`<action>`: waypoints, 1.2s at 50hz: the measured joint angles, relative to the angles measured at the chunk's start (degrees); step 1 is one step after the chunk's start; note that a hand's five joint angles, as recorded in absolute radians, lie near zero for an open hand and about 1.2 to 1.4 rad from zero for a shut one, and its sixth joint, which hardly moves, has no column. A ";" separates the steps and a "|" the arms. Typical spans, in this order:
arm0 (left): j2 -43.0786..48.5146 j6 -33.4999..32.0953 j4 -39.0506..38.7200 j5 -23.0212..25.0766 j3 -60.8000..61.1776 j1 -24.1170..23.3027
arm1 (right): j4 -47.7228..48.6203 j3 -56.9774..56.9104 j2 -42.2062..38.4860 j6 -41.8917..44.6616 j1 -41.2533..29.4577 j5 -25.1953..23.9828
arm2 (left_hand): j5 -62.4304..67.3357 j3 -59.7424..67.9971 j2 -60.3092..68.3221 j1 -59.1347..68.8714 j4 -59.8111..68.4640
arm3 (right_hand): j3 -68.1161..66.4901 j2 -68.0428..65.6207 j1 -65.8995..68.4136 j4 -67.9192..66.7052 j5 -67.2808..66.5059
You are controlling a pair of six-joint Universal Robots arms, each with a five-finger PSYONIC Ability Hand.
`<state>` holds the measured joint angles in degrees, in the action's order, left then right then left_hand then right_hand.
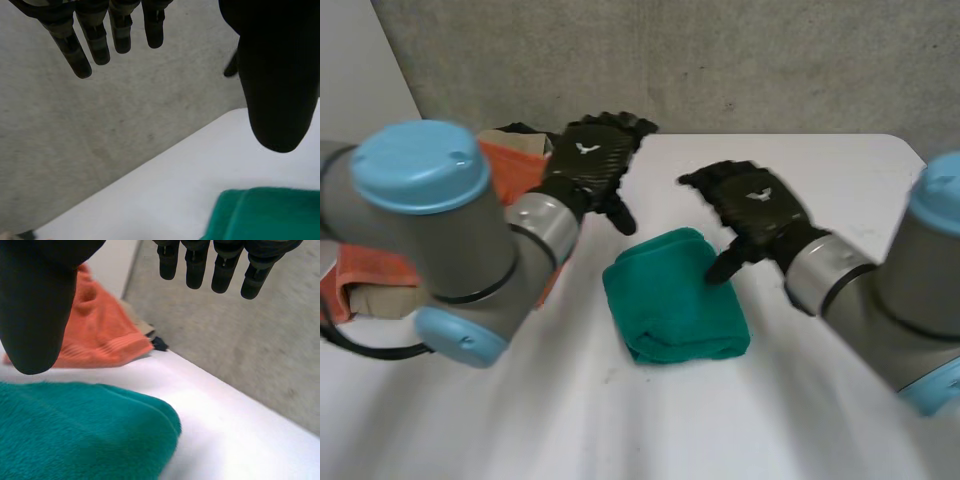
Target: Fold the laundry.
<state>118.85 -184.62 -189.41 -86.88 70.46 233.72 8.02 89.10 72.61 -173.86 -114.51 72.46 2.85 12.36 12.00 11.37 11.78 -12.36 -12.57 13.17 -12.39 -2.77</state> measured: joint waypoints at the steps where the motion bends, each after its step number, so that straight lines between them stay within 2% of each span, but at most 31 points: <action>1: 1.39 0.43 0.81 -0.39 -1.60 -0.83 | -1.25 -0.45 -0.09 -1.50 1.25 -0.28 | 0.00 0.00 0.00 0.00 0.00 | 0.00 0.00 0.00 -0.02 0.00; 7: 8.99 1.24 4.84 -5.74 -7.79 -5.26 | -7.68 -5.57 -6.40 -2.13 4.13 -1.72 | 0.00 0.00 0.00 -0.14 -0.10 | 0.00 0.00 0.00 -0.02 0.00; 12: 13.66 1.01 6.53 -10.36 -8.80 -7.81 | -11.54 -11.03 -14.06 0.35 4.27 -5.36 | 0.00 0.00 0.00 -0.18 -0.10 | 0.00 0.00 0.00 -0.02 0.12; 17: 16.47 0.43 8.22 -12.03 -7.38 -8.90 | -12.82 -14.46 -20.11 1.73 4.11 -8.89 | 0.00 0.00 0.00 -0.18 -0.10 | 0.00 0.00 0.00 -0.02 0.11; 20: 17.43 -0.21 9.59 -12.26 -6.17 -8.99 | -12.98 -15.92 -22.98 2.83 4.04 -9.40 | -0.02 0.00 0.00 -1.25 -0.10 | 0.00 0.00 0.00 -0.02 0.00; 27: 17.41 -3.86 11.80 -12.24 -3.89 -8.01 | -13.71 -17.35 -25.23 9.28 3.99 -4.66 | 0.00 0.00 0.00 -1.48 -0.10 | 0.00 0.00 0.00 -0.02 0.01; 32: 15.79 -6.53 12.19 -11.86 -3.05 -7.23 | -14.03 -16.37 -22.46 14.18 4.03 -0.54 | -0.01 0.00 0.00 -1.48 -0.10 | 0.00 0.00 0.00 -0.02 0.00; 36: 12.59 -7.38 11.99 -10.68 -2.94 -6.57 | -12.95 -13.53 -18.55 13.98 4.38 1.01 | -0.18 0.00 0.00 -1.48 -0.11 | 0.00 0.00 0.00 -0.02 0.01; 40: 8.22 -7.37 11.61 -7.10 -2.98 -5.75 | -10.47 -9.57 -15.03 9.73 5.09 1.76 | -0.19 -0.01 0.00 -1.48 -0.11 | 0.00 0.00 0.00 -0.02 0.01; 44: 3.45 -6.98 11.38 0.11 -3.03 -4.29 | -8.15 -4.89 -12.25 4.53 6.44 2.06 | -0.19 -0.01 0.00 -1.48 -0.10 | 0.00 0.00 0.00 -0.02 0.01; 50: -2.03 -5.32 11.54 16.52 -3.08 -1.18 | -5.29 2.81 -10.44 -0.26 8.19 0.43 | -0.19 -0.01 0.00 -1.47 -0.10 | 0.00 0.00 0.00 -0.02 0.01; 54: -3.48 -3.15 11.76 25.76 -3.09 0.54 | -2.66 6.64 -10.61 -0.78 8.38 -1.28 | -0.19 -0.01 0.00 -1.47 -0.10 | 0.00 0.00 0.00 -0.02 0.01; 57: -3.66 -1.45 11.84 28.80 -2.96 1.45 | -0.83 7.93 -11.04 -0.84 8.26 -2.07 | -0.19 0.00 0.00 -1.47 -0.10 | 0.00 0.00 0.00 -0.02 0.01; 60: -3.46 -0.16 11.83 29.77 -2.79 1.97 | 0.69 8.37 -11.71 -0.90 8.03 -2.64 | -0.19 0.00 0.00 -1.46 -0.10 | 0.00 0.00 0.00 -0.02 0.01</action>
<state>115.39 -184.79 -177.57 -57.10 67.67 235.69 8.71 97.47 60.89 -174.77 -106.48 69.82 2.66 12.36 11.99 9.91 11.68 -12.36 -12.56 13.17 -12.41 -2.76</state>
